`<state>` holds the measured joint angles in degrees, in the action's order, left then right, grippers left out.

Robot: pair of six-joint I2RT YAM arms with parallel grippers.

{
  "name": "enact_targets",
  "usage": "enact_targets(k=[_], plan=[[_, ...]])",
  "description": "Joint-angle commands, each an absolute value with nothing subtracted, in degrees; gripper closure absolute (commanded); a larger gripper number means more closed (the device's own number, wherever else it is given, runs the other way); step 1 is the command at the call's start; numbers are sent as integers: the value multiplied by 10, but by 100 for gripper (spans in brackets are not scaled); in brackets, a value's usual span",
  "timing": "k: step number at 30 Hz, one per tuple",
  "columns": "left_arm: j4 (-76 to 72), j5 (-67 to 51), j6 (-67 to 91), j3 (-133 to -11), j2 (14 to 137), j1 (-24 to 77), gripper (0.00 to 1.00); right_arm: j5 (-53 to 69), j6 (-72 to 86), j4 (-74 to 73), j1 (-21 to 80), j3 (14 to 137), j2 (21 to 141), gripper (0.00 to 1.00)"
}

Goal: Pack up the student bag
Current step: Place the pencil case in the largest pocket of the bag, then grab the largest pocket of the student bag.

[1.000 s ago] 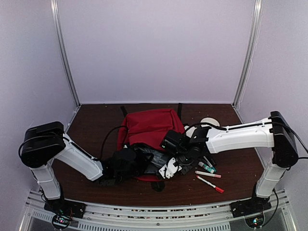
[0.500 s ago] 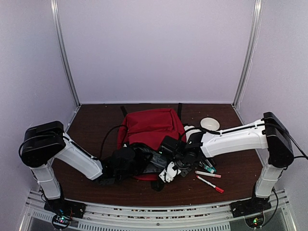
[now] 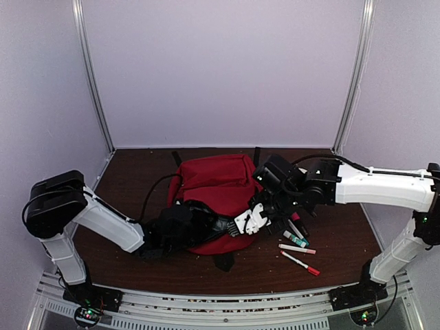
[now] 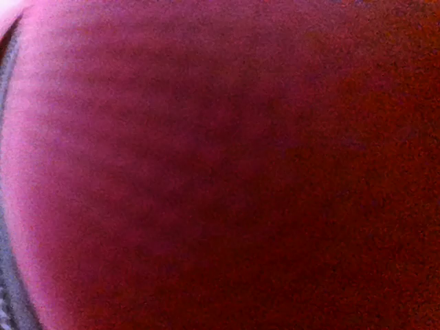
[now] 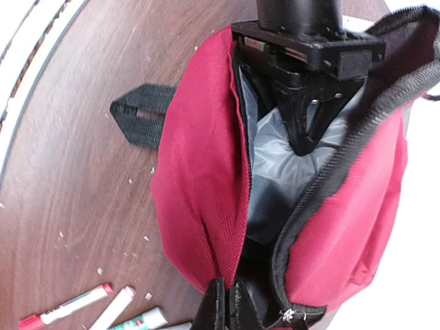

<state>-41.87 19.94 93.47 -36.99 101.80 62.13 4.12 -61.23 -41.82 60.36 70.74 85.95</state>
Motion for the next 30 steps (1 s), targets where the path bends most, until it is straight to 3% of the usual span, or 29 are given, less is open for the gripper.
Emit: enact_targets(k=[1,4,10,14,19,25,30], plan=[[-343,197,891,-387,967,606,58,155,-548,-436,561,725,879,100],[-294,181,844,-385,916,606,49,210,-514,-435,533,727,896,100],[-173,166,725,-386,776,606,44,325,-469,-441,494,734,899,100],[-40,185,703,-378,686,608,45,374,-435,-451,491,743,886,100],[100,206,666,-364,562,615,53,429,-409,-464,489,759,897,100],[268,245,540,-439,490,628,56,461,-413,-482,480,768,903,100],[306,218,442,-515,520,632,52,476,-424,-532,469,787,892,79]])
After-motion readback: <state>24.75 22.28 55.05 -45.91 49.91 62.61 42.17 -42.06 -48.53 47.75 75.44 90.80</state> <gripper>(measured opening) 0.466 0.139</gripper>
